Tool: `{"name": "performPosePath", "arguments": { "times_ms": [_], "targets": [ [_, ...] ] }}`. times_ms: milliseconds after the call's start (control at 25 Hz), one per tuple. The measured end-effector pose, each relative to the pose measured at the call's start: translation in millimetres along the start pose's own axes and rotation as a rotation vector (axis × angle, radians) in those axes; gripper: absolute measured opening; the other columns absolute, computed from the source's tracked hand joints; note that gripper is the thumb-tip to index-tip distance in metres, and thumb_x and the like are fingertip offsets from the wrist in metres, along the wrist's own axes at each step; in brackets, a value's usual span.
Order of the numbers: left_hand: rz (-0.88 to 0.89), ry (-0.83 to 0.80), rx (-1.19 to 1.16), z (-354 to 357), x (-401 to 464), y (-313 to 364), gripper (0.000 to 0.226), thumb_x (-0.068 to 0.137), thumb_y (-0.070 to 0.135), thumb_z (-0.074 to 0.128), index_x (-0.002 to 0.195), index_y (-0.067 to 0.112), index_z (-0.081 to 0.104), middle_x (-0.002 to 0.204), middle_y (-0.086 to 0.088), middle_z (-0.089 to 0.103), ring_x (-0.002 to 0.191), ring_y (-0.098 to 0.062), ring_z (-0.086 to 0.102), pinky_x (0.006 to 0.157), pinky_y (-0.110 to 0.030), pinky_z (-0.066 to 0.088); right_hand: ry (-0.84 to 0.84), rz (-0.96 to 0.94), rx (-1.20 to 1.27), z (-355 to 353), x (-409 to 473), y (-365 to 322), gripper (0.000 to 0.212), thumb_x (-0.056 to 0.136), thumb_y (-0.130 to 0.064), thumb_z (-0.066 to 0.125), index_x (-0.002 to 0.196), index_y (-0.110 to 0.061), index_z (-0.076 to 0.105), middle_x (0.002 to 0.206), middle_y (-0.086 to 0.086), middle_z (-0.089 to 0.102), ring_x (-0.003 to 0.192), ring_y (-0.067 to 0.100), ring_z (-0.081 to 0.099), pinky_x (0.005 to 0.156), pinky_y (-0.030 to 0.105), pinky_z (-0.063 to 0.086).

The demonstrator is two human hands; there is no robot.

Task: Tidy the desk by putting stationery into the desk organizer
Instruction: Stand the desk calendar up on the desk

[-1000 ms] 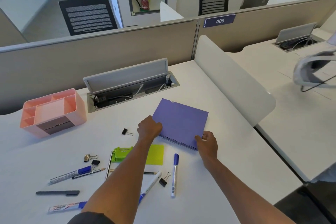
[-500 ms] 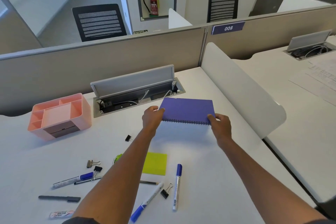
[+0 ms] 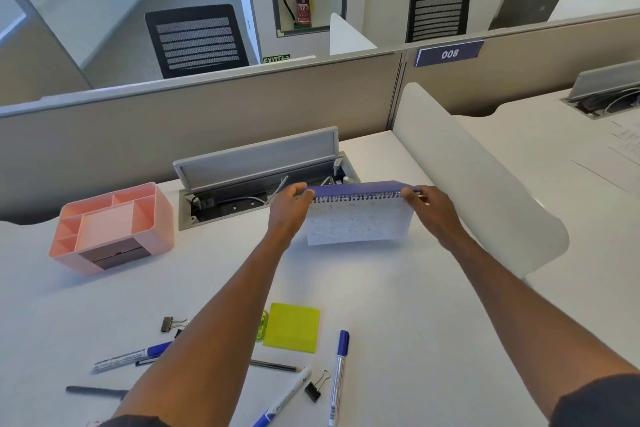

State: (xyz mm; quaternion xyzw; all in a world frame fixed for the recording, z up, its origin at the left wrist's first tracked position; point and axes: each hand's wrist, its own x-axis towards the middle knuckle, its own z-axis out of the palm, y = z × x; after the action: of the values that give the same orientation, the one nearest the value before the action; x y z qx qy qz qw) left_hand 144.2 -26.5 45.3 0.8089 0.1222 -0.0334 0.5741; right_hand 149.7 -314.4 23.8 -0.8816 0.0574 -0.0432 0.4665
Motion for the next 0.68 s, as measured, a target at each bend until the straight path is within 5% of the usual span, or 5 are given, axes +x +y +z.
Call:
{"name": "performPosePath", "arguments": {
  "times_ms": [120, 240, 320, 480, 680],
  "targets": [
    [0.090, 0.008, 0.035, 2.7, 5.0, 4.8, 0.030, 0.100, 0.029, 0.044, 0.119, 0.015, 0.062, 0.109, 0.002, 0.063, 0.093, -0.013, 0.054, 0.061, -0.023, 0.042, 0.046, -0.026, -0.016, -3.2, 17.1, -1.0, 0.040, 0.095, -0.050, 0.057, 0.093, -0.012, 0.067, 0.088, -0.002, 0.066, 0.082, 0.016, 0.058, 0.066, 0.026, 0.040],
    [0.135, 0.016, -0.022, 7.7, 12.9, 6.8, 0.037, 0.102, 0.037, 0.038, 0.097, 0.012, 0.064, 0.096, -0.004, 0.068, 0.087, -0.014, 0.058, 0.061, -0.022, 0.044, 0.102, -0.052, -0.063, -6.2, 33.4, -12.9, 0.053, 0.099, -0.048, 0.051, 0.077, 0.001, 0.050, 0.068, 0.004, 0.050, 0.064, 0.017, 0.043, 0.056, 0.032, 0.032],
    [0.120, 0.034, -0.081, 10.8, 20.4, 6.2, 0.040, 0.102, 0.042, 0.034, 0.102, 0.017, 0.065, 0.097, -0.001, 0.068, 0.092, -0.016, 0.061, 0.066, -0.024, 0.046, 0.100, -0.050, -0.065, -5.9, 46.6, -13.9, 0.054, 0.099, -0.048, 0.048, 0.078, 0.002, 0.048, 0.067, 0.010, 0.050, 0.063, 0.019, 0.043, 0.056, 0.034, 0.032],
    [0.128, 0.089, -0.166, 19.0, 26.6, -5.2, 0.031, 0.105, 0.039, 0.028, 0.111, 0.022, 0.052, 0.103, -0.003, 0.064, 0.097, -0.020, 0.062, 0.067, -0.015, 0.048, 0.034, -0.006, 0.019, 0.2, 62.2, -0.9, 0.068, 0.085, -0.071, 0.043, 0.087, -0.004, 0.057, 0.088, 0.020, 0.065, 0.076, 0.032, 0.059, 0.072, 0.048, 0.052],
    [-0.025, 0.118, -0.413, 32.0, 30.2, -14.0, 0.031, 0.105, 0.036, 0.025, 0.098, 0.013, 0.046, 0.102, -0.005, 0.068, 0.093, -0.020, 0.063, 0.072, -0.022, 0.052, -0.061, 0.053, 0.079, 19.2, 72.3, 24.5, 0.080, 0.079, -0.087, 0.039, 0.092, -0.012, 0.063, 0.097, 0.012, 0.070, 0.092, 0.027, 0.066, 0.085, 0.059, 0.053]
  ]
}}
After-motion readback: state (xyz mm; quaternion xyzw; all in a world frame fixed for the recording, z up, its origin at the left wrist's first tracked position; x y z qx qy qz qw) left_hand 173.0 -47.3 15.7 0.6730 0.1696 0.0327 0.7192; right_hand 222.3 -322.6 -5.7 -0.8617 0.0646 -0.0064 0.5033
